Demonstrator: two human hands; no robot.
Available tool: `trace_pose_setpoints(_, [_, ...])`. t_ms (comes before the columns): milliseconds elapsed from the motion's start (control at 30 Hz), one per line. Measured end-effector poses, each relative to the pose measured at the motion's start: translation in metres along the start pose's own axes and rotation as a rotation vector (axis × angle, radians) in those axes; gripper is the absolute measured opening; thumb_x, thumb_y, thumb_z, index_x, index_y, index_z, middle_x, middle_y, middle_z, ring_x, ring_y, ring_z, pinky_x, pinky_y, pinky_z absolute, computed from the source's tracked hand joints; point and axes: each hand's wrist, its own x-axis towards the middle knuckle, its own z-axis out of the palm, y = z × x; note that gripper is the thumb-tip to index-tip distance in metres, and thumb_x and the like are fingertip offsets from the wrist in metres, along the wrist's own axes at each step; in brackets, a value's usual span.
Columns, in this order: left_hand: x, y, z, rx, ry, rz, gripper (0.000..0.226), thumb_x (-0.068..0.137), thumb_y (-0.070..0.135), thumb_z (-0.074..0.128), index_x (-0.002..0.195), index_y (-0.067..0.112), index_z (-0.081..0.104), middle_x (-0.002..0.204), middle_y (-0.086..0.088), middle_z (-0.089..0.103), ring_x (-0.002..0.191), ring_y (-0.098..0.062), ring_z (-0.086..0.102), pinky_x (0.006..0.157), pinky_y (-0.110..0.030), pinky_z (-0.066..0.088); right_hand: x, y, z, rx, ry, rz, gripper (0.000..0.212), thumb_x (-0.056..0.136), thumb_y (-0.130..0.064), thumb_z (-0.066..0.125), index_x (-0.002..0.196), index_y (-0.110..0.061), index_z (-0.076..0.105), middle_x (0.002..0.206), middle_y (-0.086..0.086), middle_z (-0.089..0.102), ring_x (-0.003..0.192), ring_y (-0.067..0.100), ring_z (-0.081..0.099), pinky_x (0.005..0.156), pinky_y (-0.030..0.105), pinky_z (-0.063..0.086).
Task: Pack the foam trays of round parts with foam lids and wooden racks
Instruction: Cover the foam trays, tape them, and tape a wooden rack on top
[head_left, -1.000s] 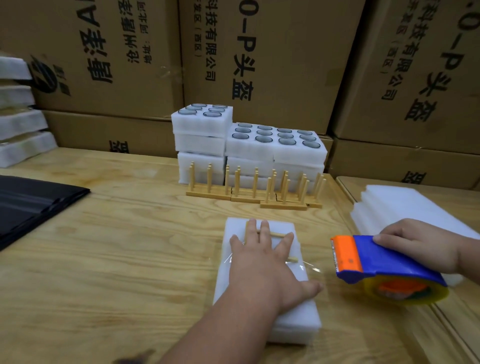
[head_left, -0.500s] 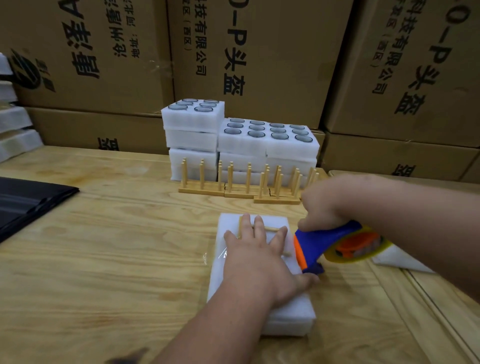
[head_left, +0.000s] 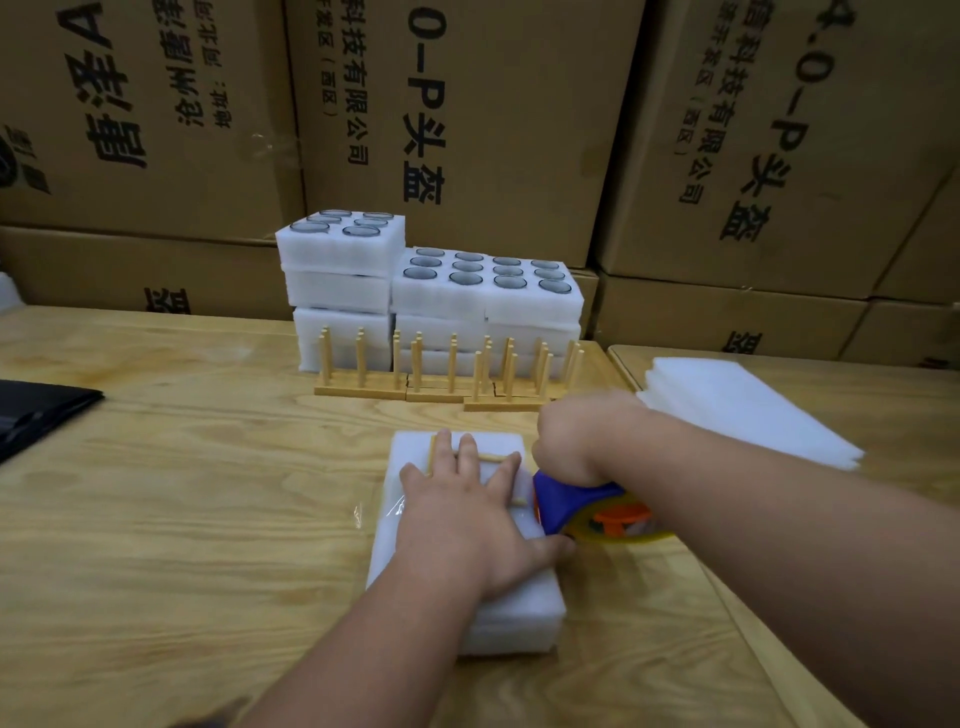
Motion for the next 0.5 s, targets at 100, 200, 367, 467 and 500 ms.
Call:
trace_pose_setpoints(100, [0.0,-0.001,0.0,-0.007,0.005,-0.002,0.118,0.058,0.105,0.013,0.159,0.046,-0.004,0.171,-0.009,-0.008,0.154,-0.034,-0.021,0.114,-0.062,0.009,-0.002,0.015,0.006,0.08,-0.071,0.042,0.021,0.1,-0.027,0.04,0.089,-0.019,0.056,0.099,0.006,0.061,0.09,0.026,0.06,0.075,0.038,0.048])
trace_pose_setpoints(200, [0.0,-0.001,0.002,-0.009,0.016,-0.001,0.119,0.057,0.105,0.012,0.159,0.045,-0.003,0.171,-0.009,-0.008,0.154,-0.033,-0.021,0.114,-0.062,0.009,-0.006,0.037,0.026,0.137,-0.13,0.097,0.031,0.106,-0.026,0.034,0.11,-0.012,0.062,0.119,0.017,0.059,0.104,0.031,0.058,0.088,0.038,0.046])
trace_pose_setpoints(367, [0.001,-0.001,0.004,-0.013,0.016,-0.006,0.12,0.056,0.106,0.011,0.159,0.046,-0.003,0.171,-0.008,-0.008,0.154,-0.033,-0.022,0.113,-0.062,0.009,-0.005,0.057,0.049,0.347,-0.071,0.217,0.035,0.101,-0.044,0.038,0.08,-0.019,0.052,0.087,0.005,0.058,0.079,0.019,0.055,0.077,0.037,0.045])
trace_pose_setpoints(467, [0.001,-0.001,0.003,-0.008,0.012,-0.006,0.12,0.056,0.106,0.009,0.159,0.046,-0.003,0.171,-0.008,-0.008,0.154,-0.033,-0.022,0.114,-0.062,0.009,-0.004,0.054,0.046,0.368,-0.053,0.243,0.032,0.094,-0.048,0.041,0.083,-0.021,0.055,0.086,0.004,0.062,0.081,0.021,0.06,0.081,0.039,0.052])
trace_pose_setpoints(500, [0.001,-0.001,0.003,-0.01,0.013,-0.006,0.12,0.055,0.106,0.009,0.159,0.046,-0.004,0.171,-0.008,-0.008,0.154,-0.033,-0.022,0.114,-0.062,0.008,-0.004,0.052,0.044,0.364,-0.041,0.243,0.031,0.092,-0.049,0.042,0.083,-0.022,0.055,0.086,0.004,0.063,0.081,0.021,0.061,0.081,0.04,0.053])
